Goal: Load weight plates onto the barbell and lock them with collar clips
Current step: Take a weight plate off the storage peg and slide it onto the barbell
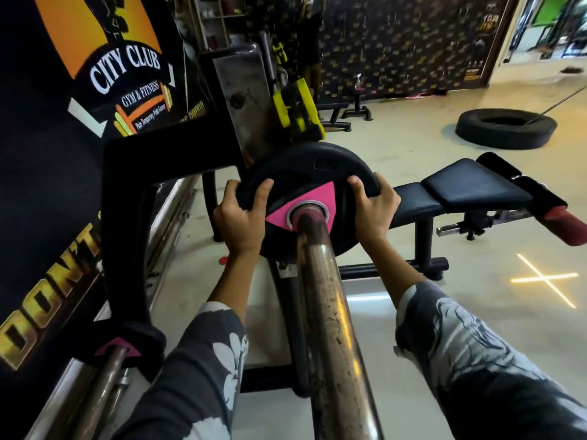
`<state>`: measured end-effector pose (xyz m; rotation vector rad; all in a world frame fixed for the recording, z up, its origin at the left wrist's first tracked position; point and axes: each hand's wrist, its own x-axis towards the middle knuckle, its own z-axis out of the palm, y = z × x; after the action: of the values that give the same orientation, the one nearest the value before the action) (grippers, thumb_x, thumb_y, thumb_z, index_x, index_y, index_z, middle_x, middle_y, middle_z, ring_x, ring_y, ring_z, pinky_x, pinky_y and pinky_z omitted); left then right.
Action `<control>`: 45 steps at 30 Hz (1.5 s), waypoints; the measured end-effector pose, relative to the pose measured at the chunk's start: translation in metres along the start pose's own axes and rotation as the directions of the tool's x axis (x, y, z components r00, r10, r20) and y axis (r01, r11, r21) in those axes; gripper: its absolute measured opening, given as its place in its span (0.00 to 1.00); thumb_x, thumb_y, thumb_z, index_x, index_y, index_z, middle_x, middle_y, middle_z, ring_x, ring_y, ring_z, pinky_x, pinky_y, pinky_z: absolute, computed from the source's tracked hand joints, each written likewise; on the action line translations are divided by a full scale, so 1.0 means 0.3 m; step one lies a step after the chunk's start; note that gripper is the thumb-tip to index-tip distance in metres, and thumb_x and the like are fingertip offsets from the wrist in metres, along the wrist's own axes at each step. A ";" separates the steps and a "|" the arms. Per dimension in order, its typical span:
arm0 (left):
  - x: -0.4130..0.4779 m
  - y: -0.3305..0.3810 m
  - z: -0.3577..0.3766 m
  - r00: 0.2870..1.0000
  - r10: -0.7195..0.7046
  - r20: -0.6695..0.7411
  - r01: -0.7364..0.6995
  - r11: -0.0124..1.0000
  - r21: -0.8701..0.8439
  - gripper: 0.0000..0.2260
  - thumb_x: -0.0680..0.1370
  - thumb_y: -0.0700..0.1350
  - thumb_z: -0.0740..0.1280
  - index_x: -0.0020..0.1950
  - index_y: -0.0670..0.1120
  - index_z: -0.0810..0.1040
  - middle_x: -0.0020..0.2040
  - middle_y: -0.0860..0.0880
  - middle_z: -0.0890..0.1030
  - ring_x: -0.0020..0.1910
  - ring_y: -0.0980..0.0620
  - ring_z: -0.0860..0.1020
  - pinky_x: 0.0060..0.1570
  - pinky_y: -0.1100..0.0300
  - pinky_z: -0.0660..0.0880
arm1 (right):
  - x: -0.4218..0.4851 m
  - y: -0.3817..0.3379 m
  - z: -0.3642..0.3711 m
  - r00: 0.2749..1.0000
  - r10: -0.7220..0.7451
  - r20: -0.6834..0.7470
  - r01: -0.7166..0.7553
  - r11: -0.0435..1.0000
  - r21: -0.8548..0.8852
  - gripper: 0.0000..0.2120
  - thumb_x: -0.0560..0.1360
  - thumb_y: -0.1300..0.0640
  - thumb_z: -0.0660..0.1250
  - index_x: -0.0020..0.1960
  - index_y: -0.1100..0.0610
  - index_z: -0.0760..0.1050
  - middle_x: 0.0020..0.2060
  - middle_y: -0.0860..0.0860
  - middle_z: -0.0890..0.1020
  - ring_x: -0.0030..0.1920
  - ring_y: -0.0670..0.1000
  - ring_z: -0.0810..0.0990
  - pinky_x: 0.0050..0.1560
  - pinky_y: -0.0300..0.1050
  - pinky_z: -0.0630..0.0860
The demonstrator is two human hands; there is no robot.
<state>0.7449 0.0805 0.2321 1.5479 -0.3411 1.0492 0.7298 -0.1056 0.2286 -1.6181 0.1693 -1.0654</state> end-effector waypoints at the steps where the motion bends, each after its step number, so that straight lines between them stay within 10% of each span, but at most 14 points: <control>1: 0.001 0.004 -0.001 1.000 0.002 0.001 -0.002 1.000 0.008 0.20 0.74 0.61 0.65 0.43 0.43 0.76 0.36 0.57 0.75 0.38 0.79 0.72 0.37 0.82 0.67 | 0.001 0.001 0.000 1.000 -0.001 0.001 0.001 1.000 -0.001 0.25 0.65 0.37 0.64 0.37 0.61 0.76 0.26 0.48 0.74 0.28 0.35 0.72 0.34 0.26 0.66; 13: -0.007 0.035 -0.034 0.995 -0.054 0.079 0.045 0.992 0.118 0.27 0.73 0.65 0.62 0.47 0.39 0.77 0.38 0.50 0.80 0.37 0.59 0.76 0.36 0.73 0.70 | -0.011 -0.023 -0.013 0.998 0.037 0.057 -0.035 0.999 -0.035 0.28 0.66 0.36 0.62 0.40 0.63 0.75 0.31 0.57 0.77 0.32 0.45 0.71 0.35 0.43 0.68; 17: -0.006 0.050 -0.064 0.972 -0.142 0.187 0.110 0.979 0.173 0.23 0.74 0.61 0.63 0.54 0.42 0.76 0.48 0.45 0.83 0.46 0.52 0.80 0.43 0.73 0.71 | -0.028 -0.034 -0.046 0.991 0.058 0.122 -0.047 0.994 -0.094 0.19 0.68 0.36 0.62 0.42 0.52 0.72 0.32 0.45 0.77 0.33 0.40 0.73 0.37 0.41 0.72; 24: -0.090 0.159 -0.138 0.947 -0.161 0.278 0.039 0.916 0.398 0.26 0.78 0.53 0.64 0.70 0.41 0.64 0.67 0.41 0.73 0.65 0.44 0.72 0.56 0.56 0.72 | -0.185 -0.097 -0.167 0.966 0.031 0.257 0.051 0.950 -0.308 0.24 0.77 0.47 0.61 0.68 0.56 0.63 0.64 0.56 0.71 0.63 0.53 0.71 0.60 0.45 0.68; 30: -0.296 0.382 -0.319 0.922 0.005 0.386 -0.186 0.882 0.434 0.16 0.78 0.49 0.66 0.60 0.39 0.74 0.54 0.40 0.80 0.53 0.42 0.78 0.46 0.56 0.72 | -0.457 -0.291 -0.369 0.894 -0.069 0.443 0.241 0.907 -0.346 0.14 0.78 0.50 0.60 0.55 0.60 0.72 0.51 0.57 0.77 0.53 0.56 0.76 0.52 0.50 0.73; 45: -0.936 0.967 -0.922 0.905 -0.082 0.418 -0.159 0.844 0.512 0.16 0.79 0.52 0.60 0.54 0.41 0.76 0.50 0.43 0.82 0.50 0.45 0.79 0.44 0.58 0.72 | -1.225 -0.606 -0.951 0.792 -0.028 0.610 0.297 0.891 -0.344 0.13 0.78 0.48 0.58 0.52 0.57 0.72 0.49 0.54 0.79 0.49 0.52 0.77 0.42 0.46 0.74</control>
<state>0.2642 0.1559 0.1808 2.3047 -0.3982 0.8649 0.2412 -0.0197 0.1696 -2.3334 -0.1840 -0.6158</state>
